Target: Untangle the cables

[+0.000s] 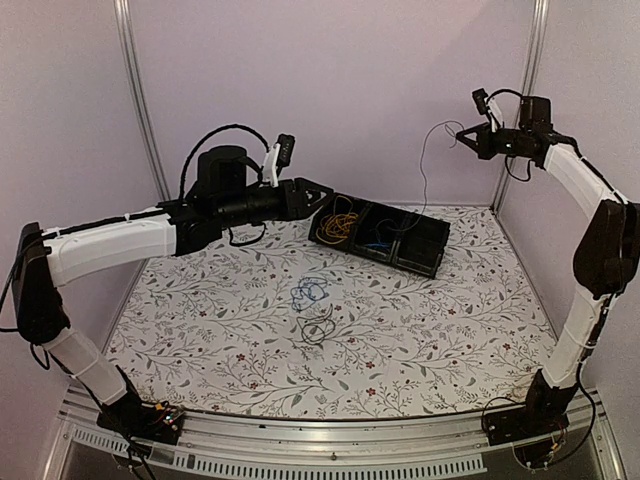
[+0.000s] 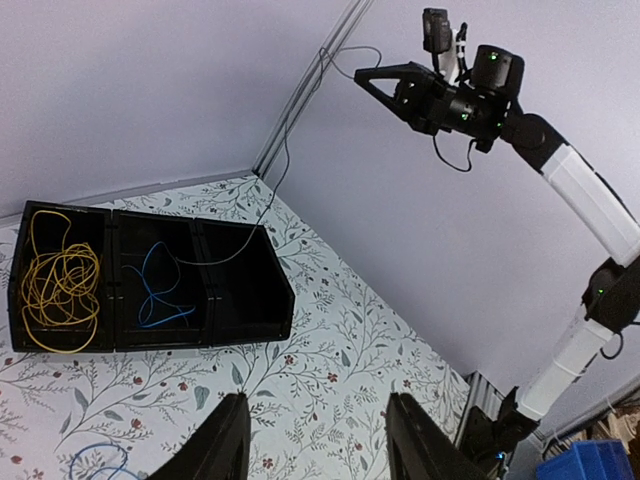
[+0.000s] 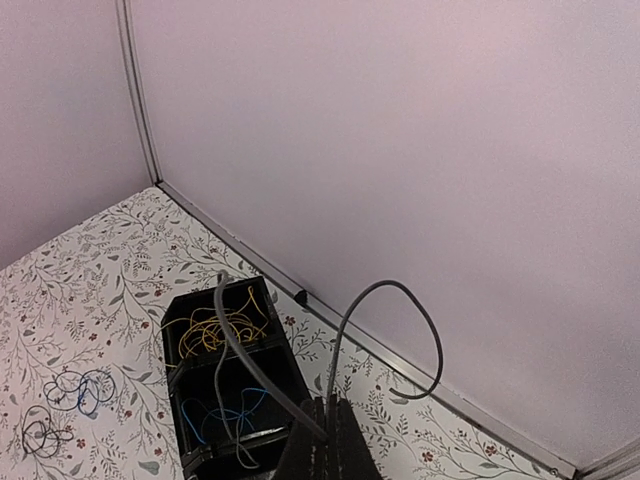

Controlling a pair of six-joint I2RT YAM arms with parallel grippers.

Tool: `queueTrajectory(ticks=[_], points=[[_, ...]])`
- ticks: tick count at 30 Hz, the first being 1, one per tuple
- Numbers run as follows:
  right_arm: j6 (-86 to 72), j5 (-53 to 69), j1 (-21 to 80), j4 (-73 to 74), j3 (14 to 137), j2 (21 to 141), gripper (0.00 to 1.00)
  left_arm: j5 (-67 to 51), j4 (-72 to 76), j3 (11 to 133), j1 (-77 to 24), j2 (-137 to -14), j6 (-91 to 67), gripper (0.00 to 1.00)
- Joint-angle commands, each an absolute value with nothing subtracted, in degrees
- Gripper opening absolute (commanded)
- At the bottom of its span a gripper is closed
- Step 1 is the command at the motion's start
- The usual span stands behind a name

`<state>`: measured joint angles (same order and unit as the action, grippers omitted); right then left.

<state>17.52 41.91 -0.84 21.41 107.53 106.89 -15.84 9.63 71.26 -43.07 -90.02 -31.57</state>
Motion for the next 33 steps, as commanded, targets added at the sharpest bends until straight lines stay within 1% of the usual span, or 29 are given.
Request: queueTrajectory(ticks=[1,7,16,28,33], points=[[15.44,42.28,-1.76,20.4,111.47,106.09,0.0,-16.49,11.55,70.58,-42.81,-90.22,-32.07,0.49],[15.21,41.51,-1.76,20.06,112.28,106.82,0.0,-17.41,12.11,70.75,-42.81,-90.95,-32.9,0.49],[14.92,41.56,-1.93,19.07,109.28,108.18,0.0,-17.57,11.69,70.67,-42.8,-90.94,-32.83,0.49],[17.16,42.35,-1.93,17.42,97.06,110.22,0.0,-17.67,12.52,69.55,-42.81,-91.22,-34.0,0.49],[17.1,45.66,-1.85,18.88,94.57,113.18,0.0,-17.86,12.96,69.06,-42.81,-91.31,-34.62,0.49]])
